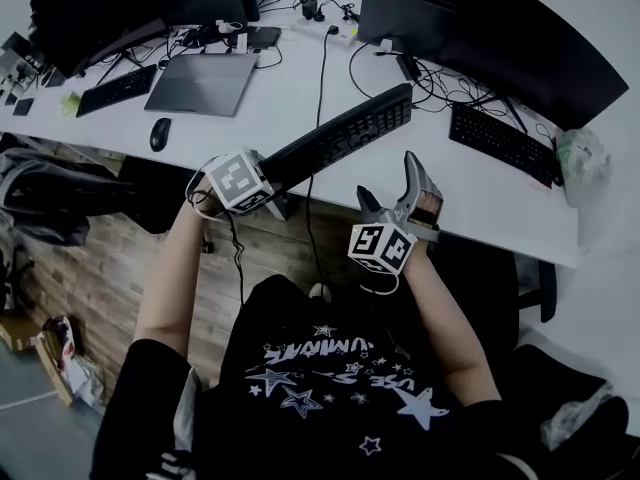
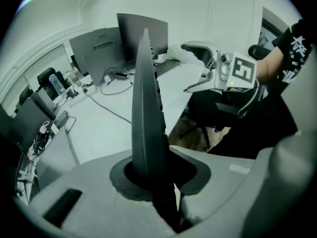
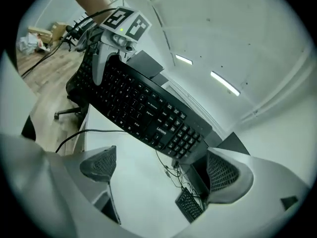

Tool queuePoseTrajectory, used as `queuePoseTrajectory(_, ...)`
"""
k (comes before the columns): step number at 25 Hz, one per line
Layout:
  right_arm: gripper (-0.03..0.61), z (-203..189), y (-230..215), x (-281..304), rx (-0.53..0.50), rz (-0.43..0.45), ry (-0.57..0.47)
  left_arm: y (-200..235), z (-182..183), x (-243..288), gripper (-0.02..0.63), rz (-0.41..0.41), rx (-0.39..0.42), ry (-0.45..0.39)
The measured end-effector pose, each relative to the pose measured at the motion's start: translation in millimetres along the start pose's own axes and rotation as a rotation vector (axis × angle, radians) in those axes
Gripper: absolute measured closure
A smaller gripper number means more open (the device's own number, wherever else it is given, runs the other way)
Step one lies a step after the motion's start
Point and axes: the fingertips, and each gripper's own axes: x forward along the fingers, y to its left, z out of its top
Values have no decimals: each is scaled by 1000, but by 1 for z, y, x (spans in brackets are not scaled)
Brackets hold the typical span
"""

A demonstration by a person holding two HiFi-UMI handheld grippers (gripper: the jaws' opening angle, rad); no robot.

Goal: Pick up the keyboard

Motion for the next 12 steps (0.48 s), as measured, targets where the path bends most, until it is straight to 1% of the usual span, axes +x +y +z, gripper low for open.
queuePoseTrajectory(3, 5, -5, -1, 1, 42, 0, 16, 5, 4, 1, 528, 56, -95, -58)
queuePoseTrajectory(5, 5, -7, 0, 0, 76, 2, 29, 4, 8, 1, 528, 70, -160, -110)
queuePoseTrajectory(7, 6, -9, 2, -2, 130, 7, 43, 2, 10, -1, 528, 73, -218, -170)
queuePoseTrajectory(10, 15, -11, 7, -10, 256, 14, 82, -8, 6, -9, 526, 59, -296, -256)
queuePoseTrajectory(11, 32, -12, 8, -14, 298, 12, 99, -12, 2, -13, 526, 47, -319, -281)
queuePoseTrajectory(12, 64, -13, 9, -19, 336, 6, 114, -17, -1, -17, 526, 36, -339, -302)
